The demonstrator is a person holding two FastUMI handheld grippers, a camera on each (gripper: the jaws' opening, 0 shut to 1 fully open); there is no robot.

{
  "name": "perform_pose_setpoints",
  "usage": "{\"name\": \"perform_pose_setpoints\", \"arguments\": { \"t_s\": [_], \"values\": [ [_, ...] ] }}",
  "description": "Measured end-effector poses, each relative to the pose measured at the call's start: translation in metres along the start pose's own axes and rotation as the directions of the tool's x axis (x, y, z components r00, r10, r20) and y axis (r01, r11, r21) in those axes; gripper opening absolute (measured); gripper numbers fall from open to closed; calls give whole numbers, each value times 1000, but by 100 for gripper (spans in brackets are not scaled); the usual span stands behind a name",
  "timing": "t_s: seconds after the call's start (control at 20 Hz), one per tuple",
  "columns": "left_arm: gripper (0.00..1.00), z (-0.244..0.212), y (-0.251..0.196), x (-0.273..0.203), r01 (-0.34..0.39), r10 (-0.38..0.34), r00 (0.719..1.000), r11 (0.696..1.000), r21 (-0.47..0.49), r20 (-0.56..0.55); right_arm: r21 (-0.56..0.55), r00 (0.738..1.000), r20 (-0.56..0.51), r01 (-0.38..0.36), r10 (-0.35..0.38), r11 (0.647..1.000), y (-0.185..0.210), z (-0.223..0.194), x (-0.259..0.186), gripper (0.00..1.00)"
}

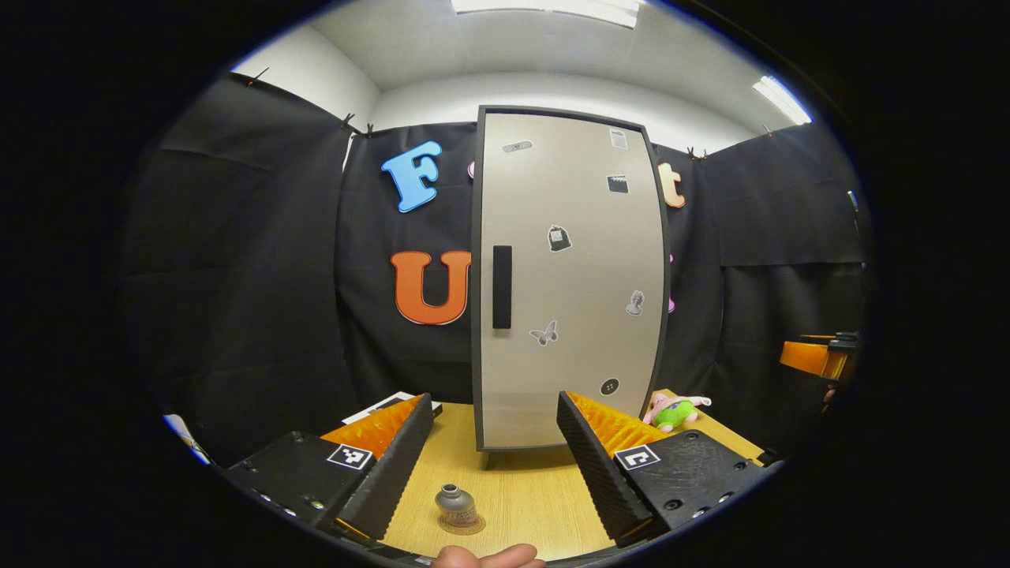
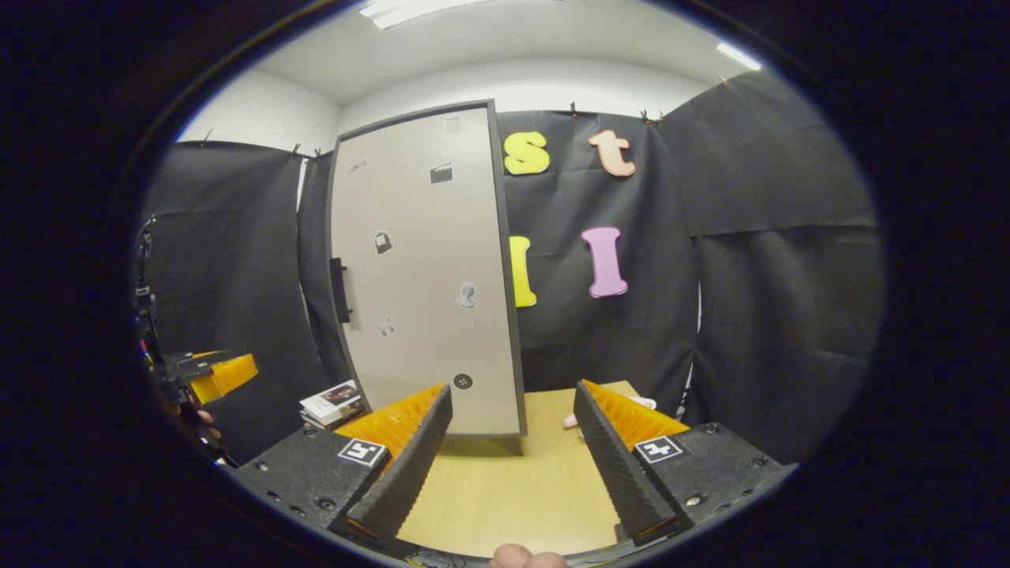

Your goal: Open the cabinet door with the right hand, grasp the bottle in the cabinet with the left hand and place it on the coaster, then close the cabinet door with the right hand.

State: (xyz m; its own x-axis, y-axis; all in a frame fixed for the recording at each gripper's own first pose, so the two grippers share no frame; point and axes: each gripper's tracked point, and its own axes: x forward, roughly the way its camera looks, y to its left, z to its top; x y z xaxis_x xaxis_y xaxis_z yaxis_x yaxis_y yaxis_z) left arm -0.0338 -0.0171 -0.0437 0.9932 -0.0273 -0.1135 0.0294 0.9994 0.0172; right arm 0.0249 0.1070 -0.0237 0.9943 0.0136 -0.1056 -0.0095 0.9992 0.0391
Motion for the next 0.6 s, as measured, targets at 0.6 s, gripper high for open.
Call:
{"name": "perform_pose_setpoints", "arguments": {
  "t_s": [0.6],
  "values": [
    [95, 1, 4, 0, -16, 16, 1000, 1000, 4, 6, -5, 1000, -23, -4, 4, 1000, 3, -6, 2, 100]
  ]
}}
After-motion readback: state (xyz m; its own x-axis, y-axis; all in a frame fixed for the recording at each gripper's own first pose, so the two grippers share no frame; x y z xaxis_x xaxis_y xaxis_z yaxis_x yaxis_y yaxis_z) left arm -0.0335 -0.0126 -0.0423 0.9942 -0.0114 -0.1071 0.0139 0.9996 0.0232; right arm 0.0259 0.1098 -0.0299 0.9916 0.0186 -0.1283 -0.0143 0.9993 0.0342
